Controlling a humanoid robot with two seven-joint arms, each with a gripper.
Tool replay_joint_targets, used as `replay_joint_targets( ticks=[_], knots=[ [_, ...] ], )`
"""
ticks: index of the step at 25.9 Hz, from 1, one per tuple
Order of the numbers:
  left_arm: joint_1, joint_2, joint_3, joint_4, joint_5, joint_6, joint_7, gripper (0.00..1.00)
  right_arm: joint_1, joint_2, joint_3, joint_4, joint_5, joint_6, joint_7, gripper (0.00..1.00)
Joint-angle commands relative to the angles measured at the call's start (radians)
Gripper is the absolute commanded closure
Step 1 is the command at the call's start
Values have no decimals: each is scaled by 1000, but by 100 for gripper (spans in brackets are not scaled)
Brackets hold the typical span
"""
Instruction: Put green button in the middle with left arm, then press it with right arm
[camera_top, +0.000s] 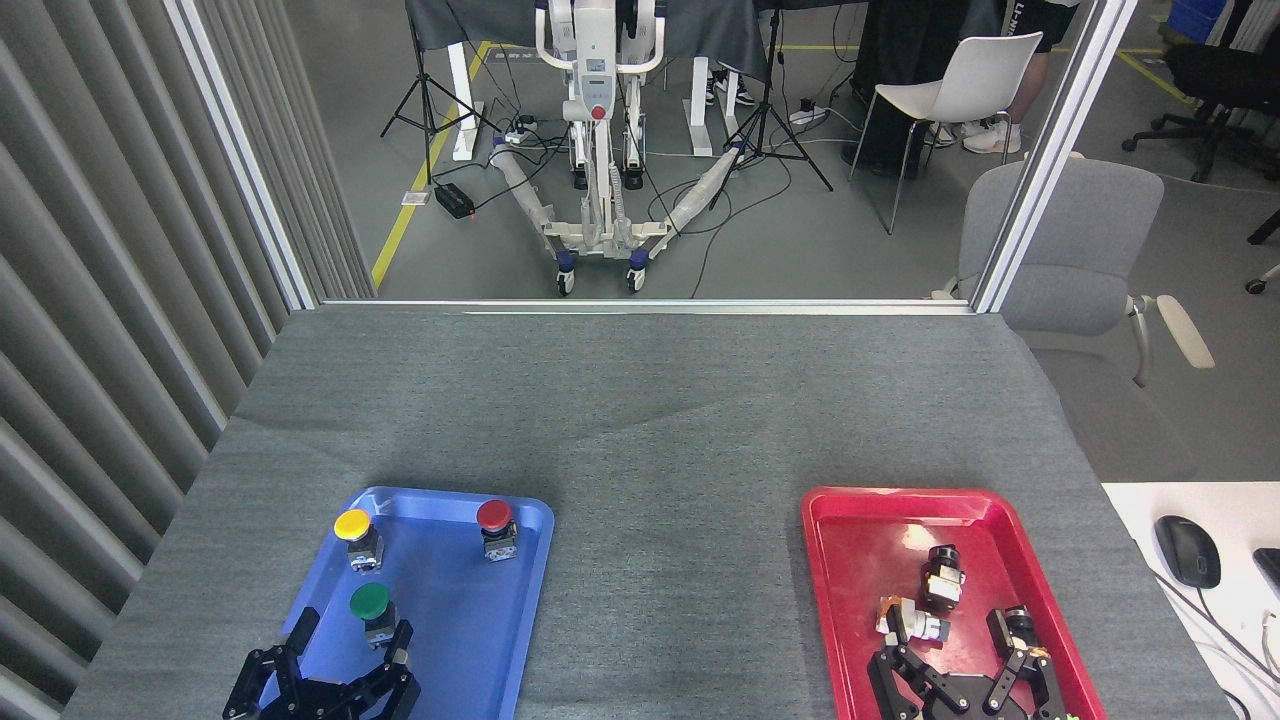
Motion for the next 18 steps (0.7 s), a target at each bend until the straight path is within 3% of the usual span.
replay_joint_targets(
  ticks=[1, 18],
  knots=[
    [2, -1, 1, -3, 4, -2, 15, 0, 0, 5, 1, -1, 8, -8, 0, 0],
    [8, 2, 4, 1, 2, 3, 13, 0, 2, 40, 2, -7, 25, -14, 0, 0]
  ],
)
